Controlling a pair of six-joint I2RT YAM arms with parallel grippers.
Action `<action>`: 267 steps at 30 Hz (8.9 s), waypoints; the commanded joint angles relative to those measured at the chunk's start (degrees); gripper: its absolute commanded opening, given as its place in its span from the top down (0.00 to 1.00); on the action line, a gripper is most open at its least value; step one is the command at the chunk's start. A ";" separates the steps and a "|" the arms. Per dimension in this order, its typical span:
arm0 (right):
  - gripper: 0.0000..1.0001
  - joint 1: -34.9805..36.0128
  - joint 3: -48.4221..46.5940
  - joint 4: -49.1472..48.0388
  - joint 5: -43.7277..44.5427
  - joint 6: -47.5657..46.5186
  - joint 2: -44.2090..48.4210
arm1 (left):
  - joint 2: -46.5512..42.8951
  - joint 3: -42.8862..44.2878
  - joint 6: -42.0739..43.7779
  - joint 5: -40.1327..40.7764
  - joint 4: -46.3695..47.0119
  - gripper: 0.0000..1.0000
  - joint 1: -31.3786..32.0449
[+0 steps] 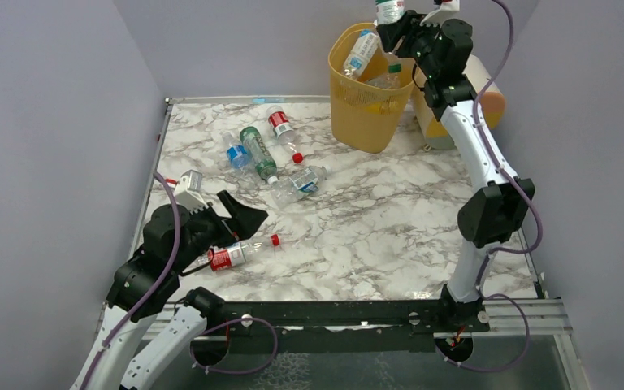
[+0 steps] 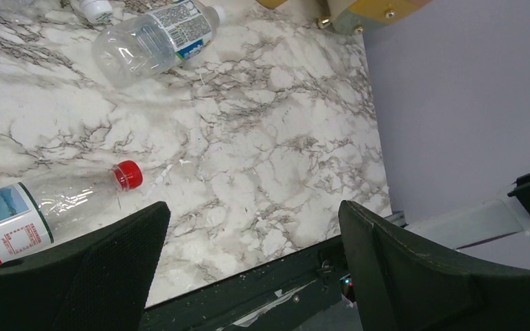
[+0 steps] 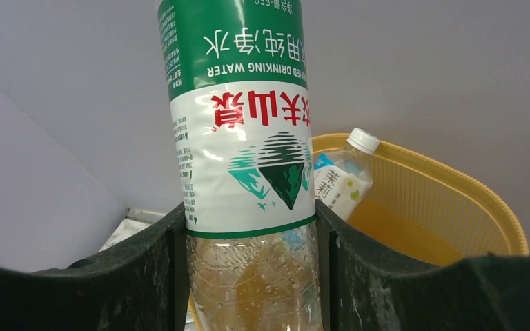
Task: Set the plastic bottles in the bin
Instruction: Place the plastic bottle in the trash bin, then pick up the plastic bottle at the center of the board, then place the plastic bottle in the trash bin.
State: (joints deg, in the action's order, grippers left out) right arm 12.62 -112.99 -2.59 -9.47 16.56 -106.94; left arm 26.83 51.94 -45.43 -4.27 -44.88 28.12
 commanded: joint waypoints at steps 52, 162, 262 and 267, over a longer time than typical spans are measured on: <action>0.44 -3.48 -5.94 -14.11 -14.38 22.43 -15.93 | -2.11 -0.76 -1.46 -0.43 -0.33 0.01 -0.30; 0.01 53.06 26.42 1.30 -9.57 -29.59 -17.00 | -3.15 7.83 -4.42 8.45 2.73 0.01 -0.13; 0.42 0.07 -2.15 1.03 -2.14 4.27 -3.06 | 3.33 -12.87 -1.06 -3.20 16.52 0.01 1.50; 0.42 -2.26 -2.57 -2.07 -4.46 5.13 -5.87 | 3.55 -13.01 -1.06 -3.20 16.14 0.01 1.50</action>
State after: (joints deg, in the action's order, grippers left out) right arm 12.03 -113.40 0.45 -11.16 20.99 -111.09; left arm 30.28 39.57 -46.28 -6.22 -29.67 29.39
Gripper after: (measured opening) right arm 0.643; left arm 0.989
